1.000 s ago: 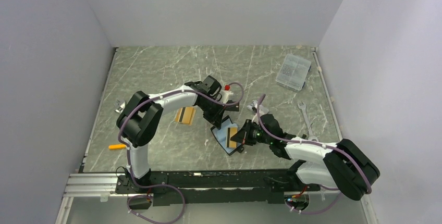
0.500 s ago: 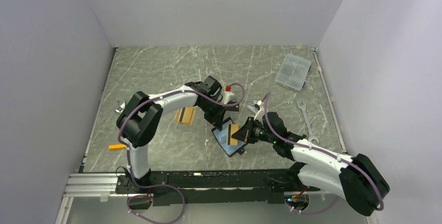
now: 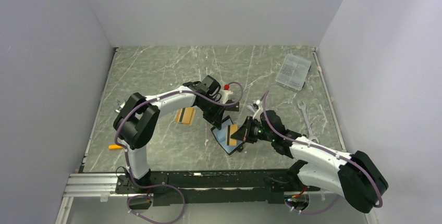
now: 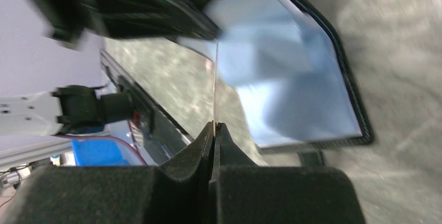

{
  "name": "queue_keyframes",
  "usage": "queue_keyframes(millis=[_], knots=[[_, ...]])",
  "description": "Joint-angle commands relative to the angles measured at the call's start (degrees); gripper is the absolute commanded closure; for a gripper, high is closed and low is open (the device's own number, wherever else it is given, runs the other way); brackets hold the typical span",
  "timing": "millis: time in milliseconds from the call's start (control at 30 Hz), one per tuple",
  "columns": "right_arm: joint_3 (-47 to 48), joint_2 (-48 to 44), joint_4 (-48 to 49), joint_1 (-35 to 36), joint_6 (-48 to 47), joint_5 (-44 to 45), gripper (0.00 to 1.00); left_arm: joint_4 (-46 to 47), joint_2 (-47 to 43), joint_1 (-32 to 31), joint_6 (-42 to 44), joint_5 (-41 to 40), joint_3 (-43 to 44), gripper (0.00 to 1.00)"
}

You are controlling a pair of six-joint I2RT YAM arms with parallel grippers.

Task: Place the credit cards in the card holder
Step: Open the card holder at the center of the board.

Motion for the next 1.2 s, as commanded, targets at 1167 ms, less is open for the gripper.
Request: queue_keyframes(millis=[1167], knots=[[-3.34,-5.03,-4.12,1.43,-2.13,-0.51,1.00,3.60,-1.37,2.57,-2.50,9.42,-2.27,1.00]])
